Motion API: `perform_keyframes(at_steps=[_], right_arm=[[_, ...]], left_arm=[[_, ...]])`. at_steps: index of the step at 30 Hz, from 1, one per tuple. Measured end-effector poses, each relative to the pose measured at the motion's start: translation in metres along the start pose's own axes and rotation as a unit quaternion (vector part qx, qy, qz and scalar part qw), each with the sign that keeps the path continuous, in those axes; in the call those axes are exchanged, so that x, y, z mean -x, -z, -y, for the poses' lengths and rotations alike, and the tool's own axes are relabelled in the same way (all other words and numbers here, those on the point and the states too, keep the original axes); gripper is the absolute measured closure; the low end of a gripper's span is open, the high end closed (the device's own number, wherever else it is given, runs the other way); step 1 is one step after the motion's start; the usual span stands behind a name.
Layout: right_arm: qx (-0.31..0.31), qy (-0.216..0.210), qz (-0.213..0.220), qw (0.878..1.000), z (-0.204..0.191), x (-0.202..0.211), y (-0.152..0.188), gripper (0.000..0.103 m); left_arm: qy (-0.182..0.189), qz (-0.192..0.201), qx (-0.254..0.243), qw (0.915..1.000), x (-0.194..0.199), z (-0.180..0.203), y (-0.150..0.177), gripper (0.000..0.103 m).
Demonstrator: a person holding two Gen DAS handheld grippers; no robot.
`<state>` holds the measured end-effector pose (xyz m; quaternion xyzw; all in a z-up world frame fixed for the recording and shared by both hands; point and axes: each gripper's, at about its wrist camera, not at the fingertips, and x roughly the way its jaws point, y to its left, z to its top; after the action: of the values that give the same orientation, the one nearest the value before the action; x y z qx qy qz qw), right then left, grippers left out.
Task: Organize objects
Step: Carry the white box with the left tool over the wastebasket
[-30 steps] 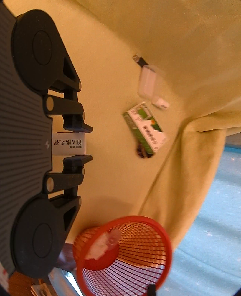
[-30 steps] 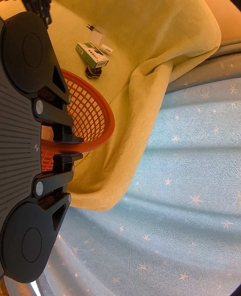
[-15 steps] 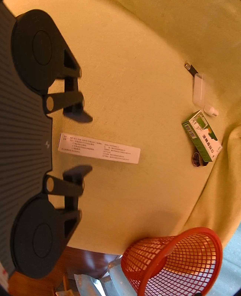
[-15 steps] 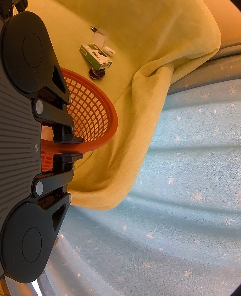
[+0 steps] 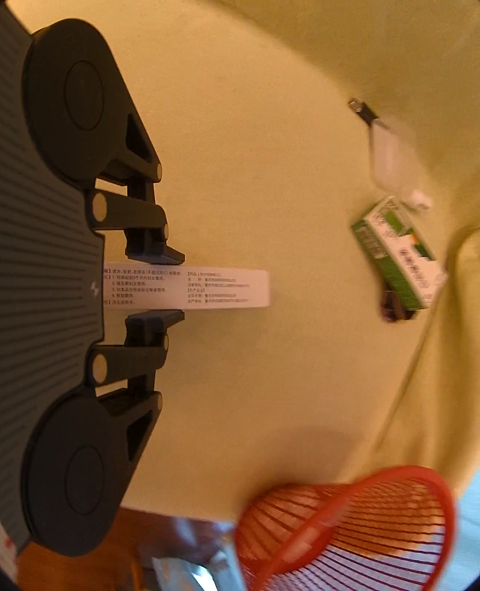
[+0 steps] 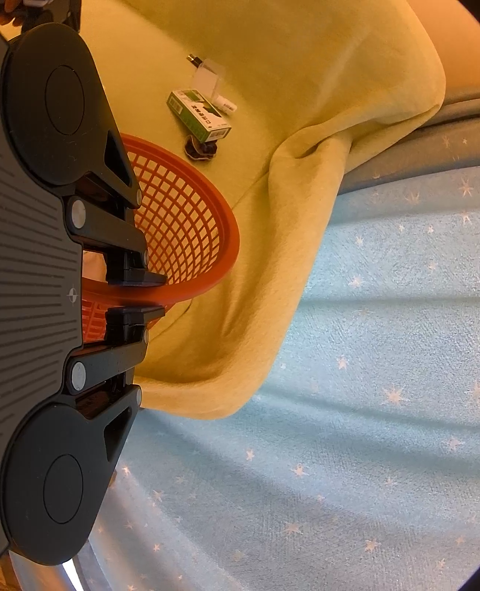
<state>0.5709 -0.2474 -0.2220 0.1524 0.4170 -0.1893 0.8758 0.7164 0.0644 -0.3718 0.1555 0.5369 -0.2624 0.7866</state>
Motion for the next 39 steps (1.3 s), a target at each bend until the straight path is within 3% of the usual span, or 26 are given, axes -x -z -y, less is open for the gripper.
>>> perform_keyframes(at_steps=[17,29,39], right_arm=[[-0.001,-0.007,0.000,1.000,-0.003,-0.001,-0.001,0.097],[-0.002,-0.005,-0.001,1.000,-0.002,-0.003,-0.003,0.097],[-0.005,-0.005,-0.001,1.000,-0.002,-0.003,-0.004,0.097]], left_arm=[[0.072,0.118,0.011,0.9904,0.078,0.034,-0.050,0.082],[0.110,0.144,-0.015,0.9834,0.084,0.067,-0.072,0.082],[0.118,0.167,0.005,0.9789,0.094,0.055,-0.080,0.082]])
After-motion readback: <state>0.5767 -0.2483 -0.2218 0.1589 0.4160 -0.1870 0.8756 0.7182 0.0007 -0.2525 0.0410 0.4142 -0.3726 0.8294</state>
